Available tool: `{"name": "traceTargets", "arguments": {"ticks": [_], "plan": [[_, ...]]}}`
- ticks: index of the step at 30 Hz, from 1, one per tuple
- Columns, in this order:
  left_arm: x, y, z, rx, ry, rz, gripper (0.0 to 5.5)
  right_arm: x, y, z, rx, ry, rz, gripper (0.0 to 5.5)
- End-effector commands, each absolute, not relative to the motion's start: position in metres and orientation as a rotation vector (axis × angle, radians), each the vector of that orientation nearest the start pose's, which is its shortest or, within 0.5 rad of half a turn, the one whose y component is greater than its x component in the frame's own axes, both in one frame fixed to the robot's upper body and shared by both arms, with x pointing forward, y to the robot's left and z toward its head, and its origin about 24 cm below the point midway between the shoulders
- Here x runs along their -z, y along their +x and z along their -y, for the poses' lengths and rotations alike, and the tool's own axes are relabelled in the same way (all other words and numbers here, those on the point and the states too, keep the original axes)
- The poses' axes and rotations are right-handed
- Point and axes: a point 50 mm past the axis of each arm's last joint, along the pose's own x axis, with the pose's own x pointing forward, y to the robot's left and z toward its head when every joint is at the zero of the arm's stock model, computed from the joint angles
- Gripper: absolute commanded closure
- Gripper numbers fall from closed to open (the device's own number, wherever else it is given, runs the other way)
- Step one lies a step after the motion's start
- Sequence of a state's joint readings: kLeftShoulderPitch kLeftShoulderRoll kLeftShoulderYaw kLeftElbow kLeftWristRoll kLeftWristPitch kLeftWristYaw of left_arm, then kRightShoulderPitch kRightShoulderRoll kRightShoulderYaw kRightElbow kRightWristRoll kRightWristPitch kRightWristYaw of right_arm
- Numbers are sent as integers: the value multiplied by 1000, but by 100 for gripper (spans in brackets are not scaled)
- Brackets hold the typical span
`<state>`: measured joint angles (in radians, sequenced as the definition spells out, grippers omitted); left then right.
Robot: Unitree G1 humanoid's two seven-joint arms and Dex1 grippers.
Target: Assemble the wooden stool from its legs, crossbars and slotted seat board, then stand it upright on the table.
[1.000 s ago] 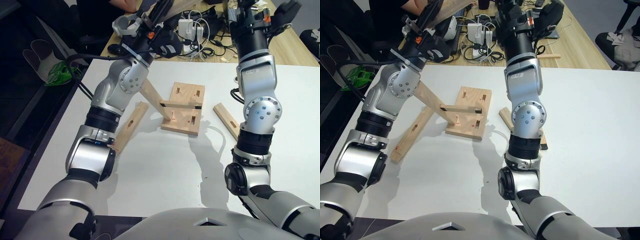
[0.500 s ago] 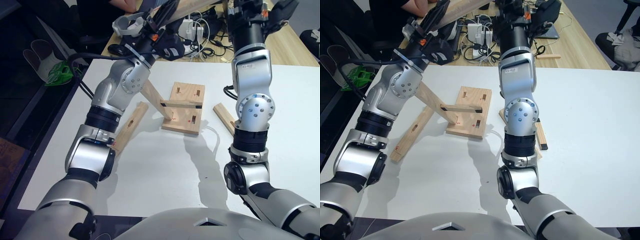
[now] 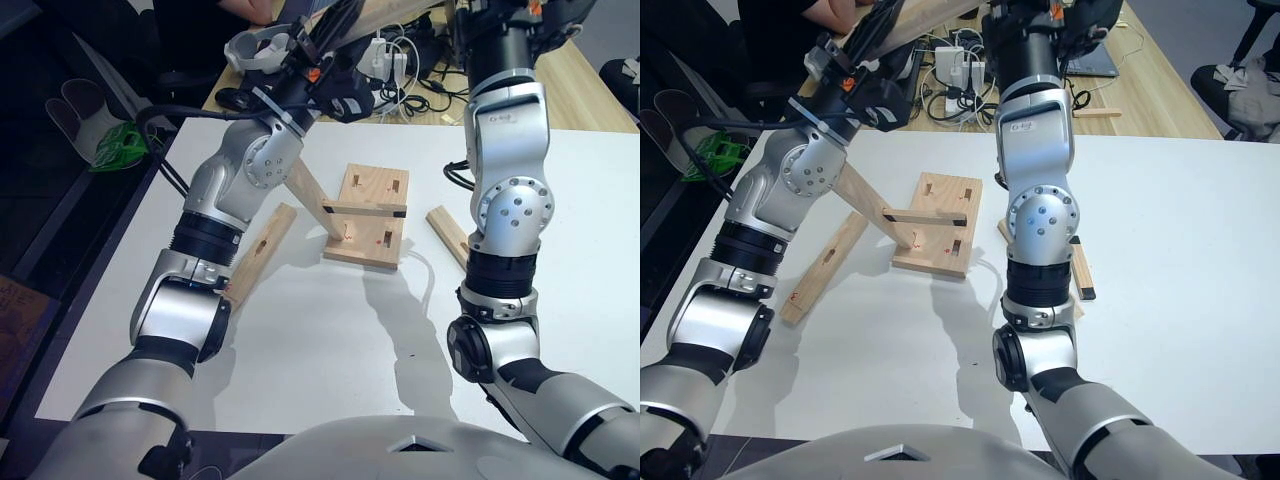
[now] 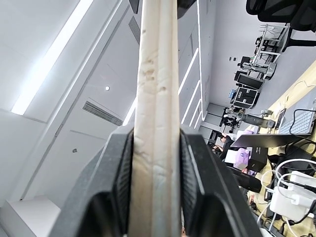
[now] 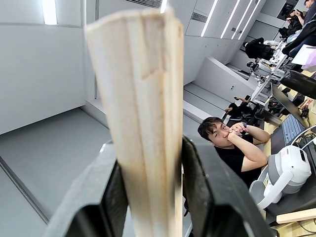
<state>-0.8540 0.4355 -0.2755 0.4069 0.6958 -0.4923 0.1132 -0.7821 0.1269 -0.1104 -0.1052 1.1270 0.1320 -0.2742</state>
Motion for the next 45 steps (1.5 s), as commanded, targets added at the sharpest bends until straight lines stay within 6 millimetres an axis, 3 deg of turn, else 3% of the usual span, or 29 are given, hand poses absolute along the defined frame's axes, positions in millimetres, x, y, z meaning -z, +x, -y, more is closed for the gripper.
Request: {"name": "traceTargets", "arguments": {"ticks": [1, 3, 7, 13, 15, 18, 22, 26, 28, 31, 34, 37, 42, 45], "plan": [[-252, 345, -99, 212, 1188, 1084, 446, -287, 310, 60, -540, 1364, 394, 414], [-258, 347, -102, 179, 1202, 1094, 446, -289, 310, 63, -540, 1367, 421, 418], [-271, 351, -107, 127, 1211, 1111, 355, -295, 308, 72, -524, 1370, 498, 448], [-275, 353, -112, 120, 1214, 1119, 271, -311, 305, 93, -488, 1356, 620, 448], [-275, 353, -119, 113, 1217, 1113, 243, -316, 304, 103, -463, 1340, 670, 448], [-265, 356, -149, 80, 1235, 1016, 199, -321, 301, 130, -392, 1257, 755, 448], [-253, 360, -208, -54, 1109, 749, 145, -290, 297, 161, -250, 1025, 714, 448], [-237, 355, -243, -145, 931, 582, 90, -247, 292, 180, -145, 886, 580, 448], [-205, 359, -259, -140, 795, 387, 47, -223, 290, 183, -120, 827, 471, 448], [-135, 353, -254, 38, 667, 60, 40, -188, 285, 180, -143, 776, 298, 448], [-90, 335, -246, 152, 659, -127, 40, -159, 274, 183, -140, 744, 168, 448], [-75, 324, -240, 200, 660, -199, 40, -140, 266, 185, -152, 719, 81, 448], [-66, 309, -211, 359, 641, -237, 40, -106, 260, 188, -178, 702, -57, 448], [-60, 302, -199, 427, 635, -263, 40, -99, 258, 183, -209, 714, -88, 448]]}}
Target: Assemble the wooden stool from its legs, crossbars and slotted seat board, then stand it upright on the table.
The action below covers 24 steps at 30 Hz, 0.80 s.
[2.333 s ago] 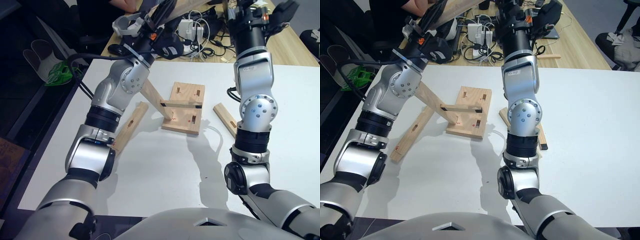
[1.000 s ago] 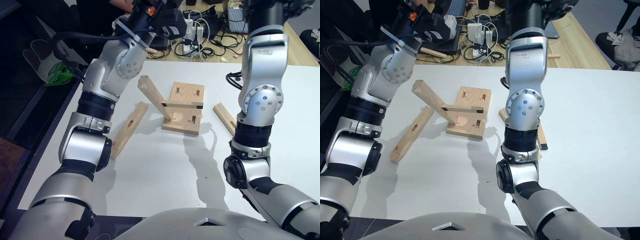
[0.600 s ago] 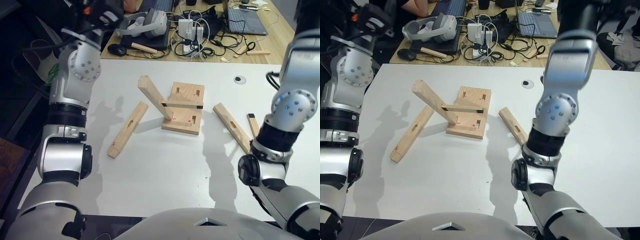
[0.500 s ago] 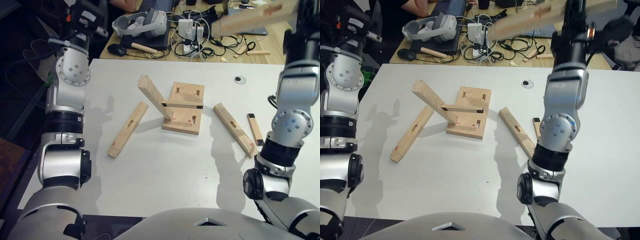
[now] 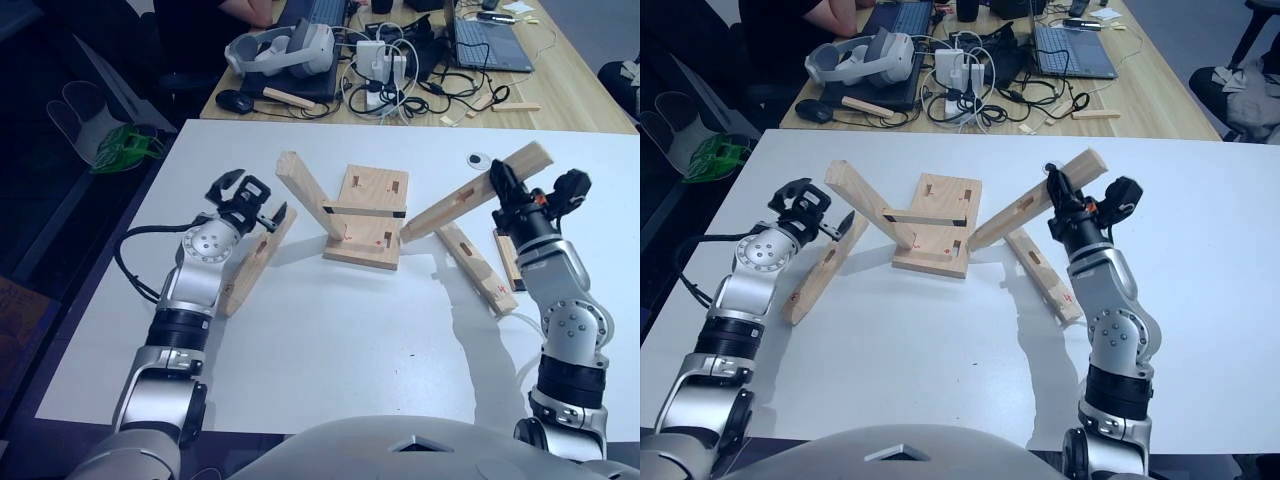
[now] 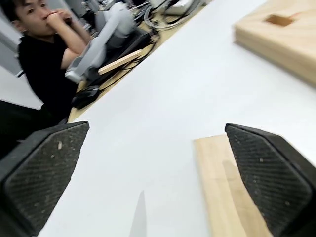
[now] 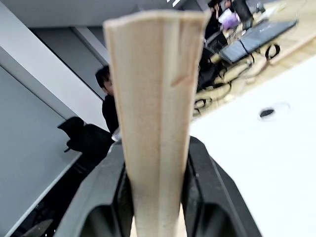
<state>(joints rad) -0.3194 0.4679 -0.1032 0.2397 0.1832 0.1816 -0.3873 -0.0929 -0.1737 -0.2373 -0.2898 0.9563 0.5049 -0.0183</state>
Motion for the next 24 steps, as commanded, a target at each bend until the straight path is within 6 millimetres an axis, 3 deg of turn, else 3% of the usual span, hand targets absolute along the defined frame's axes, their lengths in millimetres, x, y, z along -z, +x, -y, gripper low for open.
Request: {"name": "traceTargets", "arguments": {"ticks": [1, 5, 10, 13, 20, 24], "plan": [[-58, 299, -197, 439, 635, -272, 40, -99, 259, 181, -217, 719, -88, 448], [-48, 290, -184, 505, 620, -319, 40, -113, 262, 172, -253, 795, -28, 448], [-34, 278, -183, 535, 636, -407, 40, -138, 265, 169, -283, 838, 52, 448], [-30, 272, -180, 561, 641, -442, 40, -144, 265, 166, -294, 848, 60, 448], [-35, 265, -168, 631, 565, -456, 40, -118, 262, 170, -217, 846, -7, 448], [-38, 261, -159, 655, 554, -449, 40, -104, 272, 176, -177, 821, -16, 448]]}}
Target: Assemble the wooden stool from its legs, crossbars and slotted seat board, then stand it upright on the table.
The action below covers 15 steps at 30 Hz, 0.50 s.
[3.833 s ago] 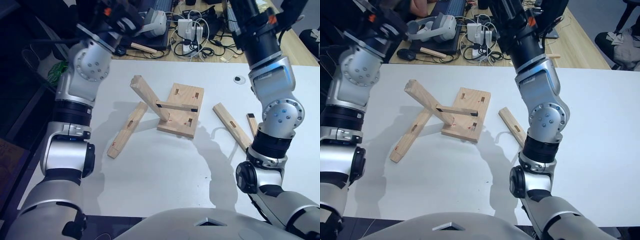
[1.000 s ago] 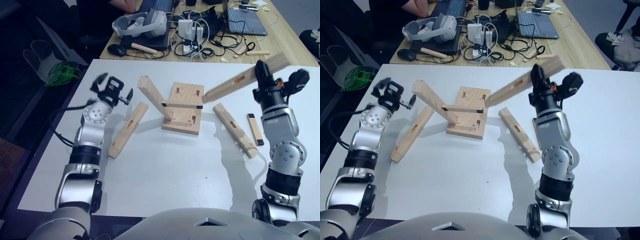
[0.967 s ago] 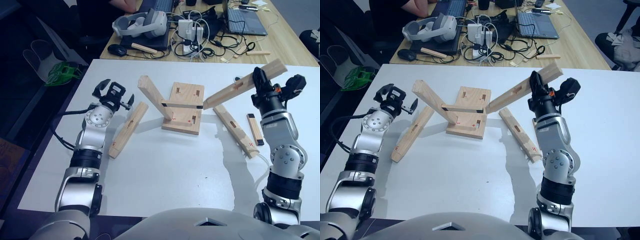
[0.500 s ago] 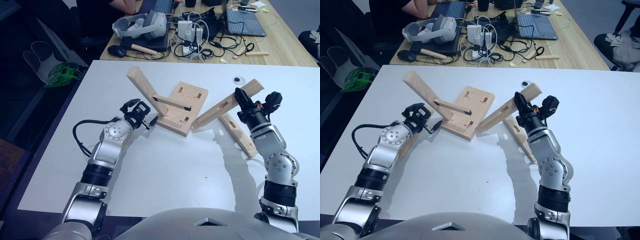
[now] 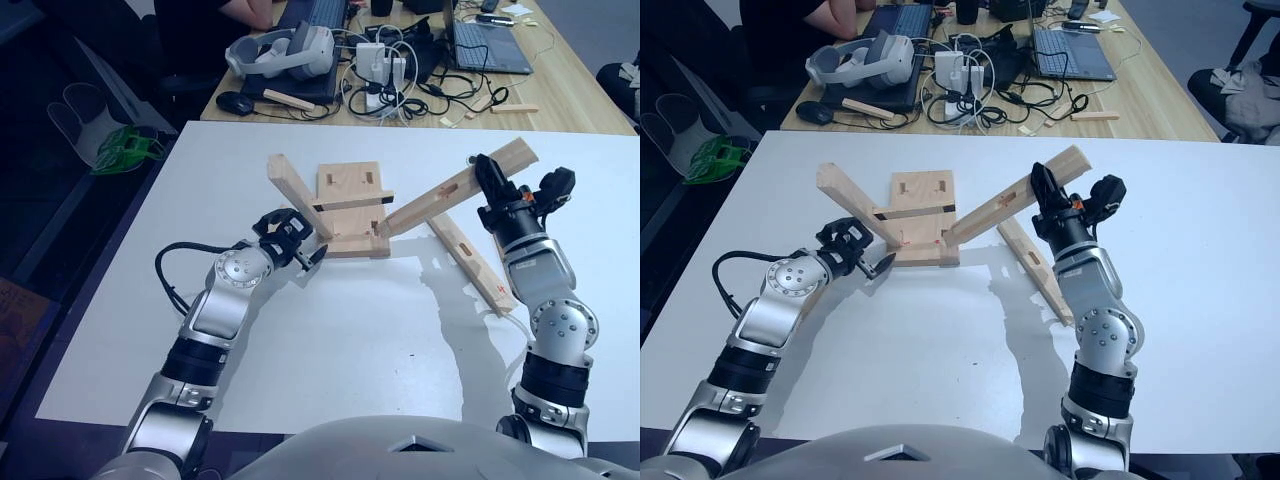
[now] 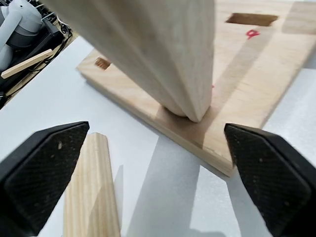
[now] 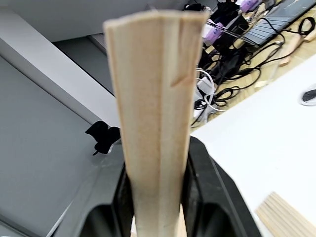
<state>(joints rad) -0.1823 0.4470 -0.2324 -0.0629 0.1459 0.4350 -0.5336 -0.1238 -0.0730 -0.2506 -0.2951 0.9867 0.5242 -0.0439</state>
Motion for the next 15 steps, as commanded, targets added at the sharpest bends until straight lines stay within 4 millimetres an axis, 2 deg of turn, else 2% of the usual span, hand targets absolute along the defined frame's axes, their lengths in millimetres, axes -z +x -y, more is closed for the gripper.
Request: {"name": "traceTargets", "arguments": {"ticks": [1, 4, 11, 15], "plan": [[-39, 261, -159, 654, 554, -448, 40, -101, 276, 176, -177, 816, -15, 448], [-41, 265, -158, 647, 567, -436, 40, -101, 290, 175, -212, 803, 0, 448], [-50, 272, -161, 644, 583, -412, 40, -121, 316, 172, -334, 745, 61, 448], [-56, 277, -165, 631, 588, -397, 40, -115, 328, 163, -414, 732, 40, 448]]}}
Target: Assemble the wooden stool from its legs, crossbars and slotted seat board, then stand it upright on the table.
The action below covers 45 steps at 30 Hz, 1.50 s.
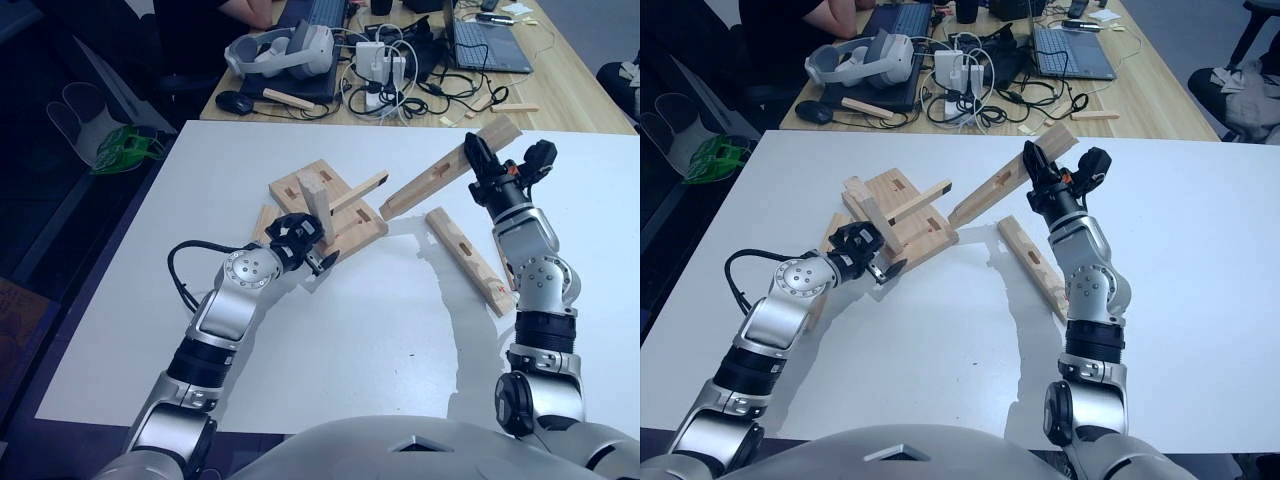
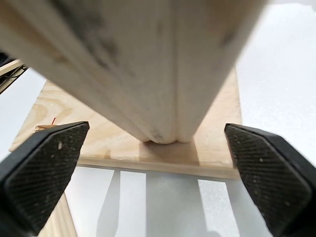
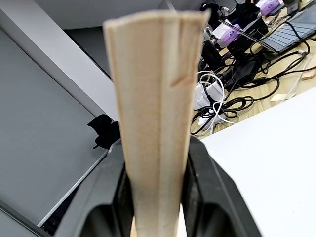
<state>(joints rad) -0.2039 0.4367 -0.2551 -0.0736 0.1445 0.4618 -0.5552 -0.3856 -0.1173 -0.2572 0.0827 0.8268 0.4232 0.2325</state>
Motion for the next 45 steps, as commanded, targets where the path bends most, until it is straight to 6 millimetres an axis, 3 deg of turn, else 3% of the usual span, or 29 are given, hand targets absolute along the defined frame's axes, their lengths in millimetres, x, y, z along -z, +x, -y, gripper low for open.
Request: {"name": "traceTargets", "arguments": {"ticks": [1, 7, 14, 20, 25, 31, 37, 45], "plan": [[-58, 279, -166, 623, 588, -390, 40, -113, 331, 159, -441, 730, 31, 448], [-69, 287, -170, 622, 565, -349, 40, -108, 347, 150, -517, 708, 11, 448], [-70, 279, -165, 728, 521, -337, 40, -102, 362, 148, -514, 699, 20, 448], [-69, 265, -155, 869, 451, -320, 40, -92, 362, 141, -533, 698, 12, 448], [-67, 264, -156, 869, 443, -324, 40, -86, 361, 132, -579, 687, -13, 448], [-66, 265, -159, 833, 444, -320, 40, -83, 359, 138, -613, 525, -59, 448], [-66, 268, -162, 790, 430, -306, 40, -93, 342, 139, -698, 347, -96, 448], [-65, 267, -162, 775, 425, -293, 40, -75, 312, 151, -640, 334, -183, 448]]}}
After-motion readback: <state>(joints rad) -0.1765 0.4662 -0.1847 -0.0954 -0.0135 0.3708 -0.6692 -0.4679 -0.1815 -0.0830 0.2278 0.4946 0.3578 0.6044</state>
